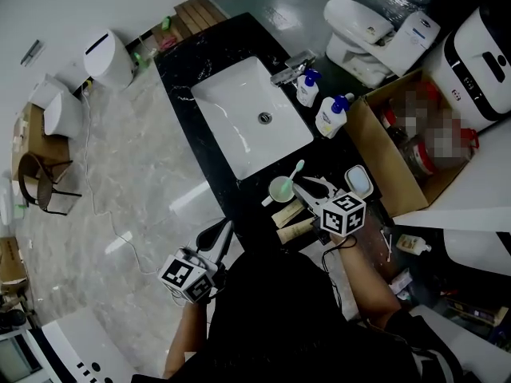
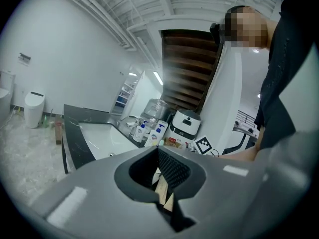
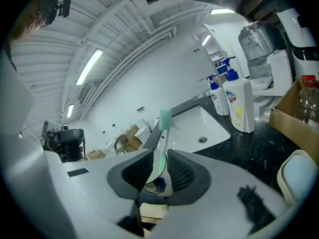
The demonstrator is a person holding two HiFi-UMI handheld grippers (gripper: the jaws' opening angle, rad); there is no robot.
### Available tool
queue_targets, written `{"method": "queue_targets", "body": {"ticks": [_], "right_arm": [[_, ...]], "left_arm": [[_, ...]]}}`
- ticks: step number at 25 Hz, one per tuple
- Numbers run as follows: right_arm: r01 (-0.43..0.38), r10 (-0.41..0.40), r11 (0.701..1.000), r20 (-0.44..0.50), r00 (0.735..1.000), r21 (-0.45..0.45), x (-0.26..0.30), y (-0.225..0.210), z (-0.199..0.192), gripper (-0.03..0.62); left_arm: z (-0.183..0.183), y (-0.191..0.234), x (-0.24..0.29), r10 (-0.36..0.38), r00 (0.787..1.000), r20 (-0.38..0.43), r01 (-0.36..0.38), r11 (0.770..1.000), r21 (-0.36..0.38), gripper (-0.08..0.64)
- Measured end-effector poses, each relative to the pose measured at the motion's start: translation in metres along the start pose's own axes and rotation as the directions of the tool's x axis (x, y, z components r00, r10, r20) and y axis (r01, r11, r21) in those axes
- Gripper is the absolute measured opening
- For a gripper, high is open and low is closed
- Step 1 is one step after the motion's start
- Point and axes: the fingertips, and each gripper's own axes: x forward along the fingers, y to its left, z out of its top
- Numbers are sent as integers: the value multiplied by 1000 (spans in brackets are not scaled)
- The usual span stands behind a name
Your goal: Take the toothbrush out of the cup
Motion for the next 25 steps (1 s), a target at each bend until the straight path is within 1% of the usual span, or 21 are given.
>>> {"method": "queue_targets", "body": {"ticks": [3, 6, 9, 15, 19, 20, 22, 25], "right_arm": [[0, 0, 1000, -23, 1000, -9, 8, -2, -3, 81], [0, 0, 1000, -28, 1000, 6, 14, -5, -4, 87], [0, 0, 1000, -36, 999, 5, 19, -6, -4, 91], [0, -4, 999, -70, 998, -49, 29, -5, -5, 91], [-7, 3, 999, -70, 998, -49, 33, -5, -4, 91], [-4, 0, 999, -67, 998, -54, 32, -5, -3, 89], [3, -8, 998, -66, 998, -63, 32, -7, -2, 64], [4, -8, 998, -64, 998, -63, 32, -7, -1, 58]], "left_arm": [[0, 6, -1, -10, 1000, 8, 10, 1000, 2, 9], [5, 10, 2, 8, 1000, 2, -8, 1000, -26, 9], [5, 15, 2, 20, 1000, -1, -21, 999, -35, 9], [5, 20, 5, 16, 1000, 6, -16, 999, -35, 9], [5, 21, 5, 29, 1000, 9, -29, 999, -46, 9], [4, 21, 5, 27, 1000, 11, -27, 999, -45, 9], [3, 22, 5, 25, 1000, 14, -24, 999, -40, 9], [3, 23, 3, 38, 999, 11, -37, 998, -46, 9]]}}
